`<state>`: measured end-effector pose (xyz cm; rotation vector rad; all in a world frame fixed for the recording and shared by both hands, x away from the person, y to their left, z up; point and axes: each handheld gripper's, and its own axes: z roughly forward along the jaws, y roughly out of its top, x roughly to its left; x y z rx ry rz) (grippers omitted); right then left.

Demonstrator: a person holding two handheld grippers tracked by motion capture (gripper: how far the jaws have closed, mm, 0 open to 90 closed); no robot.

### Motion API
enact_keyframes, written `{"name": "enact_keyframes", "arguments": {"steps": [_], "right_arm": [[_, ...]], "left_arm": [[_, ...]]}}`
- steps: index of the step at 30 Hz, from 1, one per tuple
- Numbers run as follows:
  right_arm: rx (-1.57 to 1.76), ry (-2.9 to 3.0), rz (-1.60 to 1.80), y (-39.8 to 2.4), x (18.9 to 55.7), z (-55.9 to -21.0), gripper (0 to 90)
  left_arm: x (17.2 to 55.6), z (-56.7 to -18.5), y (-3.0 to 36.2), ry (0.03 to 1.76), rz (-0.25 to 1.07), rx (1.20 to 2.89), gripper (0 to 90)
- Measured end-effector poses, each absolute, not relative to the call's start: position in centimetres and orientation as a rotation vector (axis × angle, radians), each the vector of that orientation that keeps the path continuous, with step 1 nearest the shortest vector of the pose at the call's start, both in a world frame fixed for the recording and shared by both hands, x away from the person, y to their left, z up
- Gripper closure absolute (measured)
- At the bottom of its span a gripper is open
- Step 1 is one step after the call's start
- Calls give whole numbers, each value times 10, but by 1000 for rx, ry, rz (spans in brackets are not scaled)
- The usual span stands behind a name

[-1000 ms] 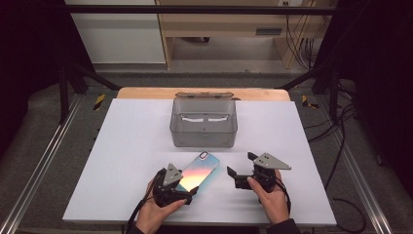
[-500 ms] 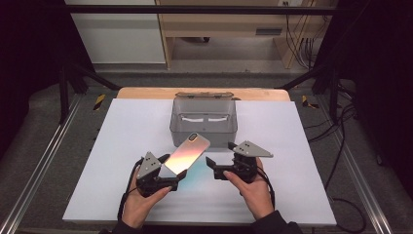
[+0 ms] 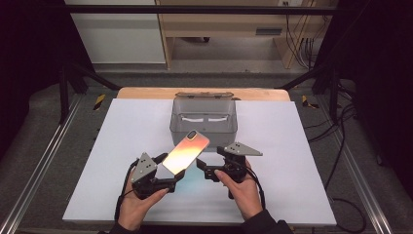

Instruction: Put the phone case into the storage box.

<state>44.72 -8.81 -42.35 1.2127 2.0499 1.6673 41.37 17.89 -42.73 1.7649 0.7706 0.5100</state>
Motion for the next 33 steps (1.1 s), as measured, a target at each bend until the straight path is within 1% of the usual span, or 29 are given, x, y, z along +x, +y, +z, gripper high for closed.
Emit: {"name": "enact_keyframes", "arguments": {"steps": [1,10,18,22,24,28,29,30,31,32,33], "right_arm": [[1212,2053,1687,-86,448,-422,101],[1224,2056,1740,-79,451,-418,112],[1224,2067,1772,-75,455,-414,176],[1242,2066,1790,-75,458,-410,252],[1241,2067,1792,-76,459,-409,267],[1246,2062,1803,-76,461,-405,340],[1243,2062,1804,-77,461,-403,383],[1243,2062,1804,-77,461,-403,383],[1245,2064,1805,-77,461,-400,423],[1245,2064,1805,-77,461,-400,423],[1245,2062,1816,-77,462,-399,467]], "left_arm": [[413,-427,179,767,514,1762,172],[410,-422,177,744,522,1755,172],[408,-421,175,731,523,1750,172],[408,-420,176,730,519,1740,172],[408,-420,176,730,515,1738,172],[409,-422,175,728,507,1750,171],[410,-424,175,730,501,1758,171],[410,-424,175,730,501,1758,171],[411,-426,175,733,494,1761,171],[411,-426,175,733,494,1761,171],[413,-428,175,738,490,1764,171]]}}
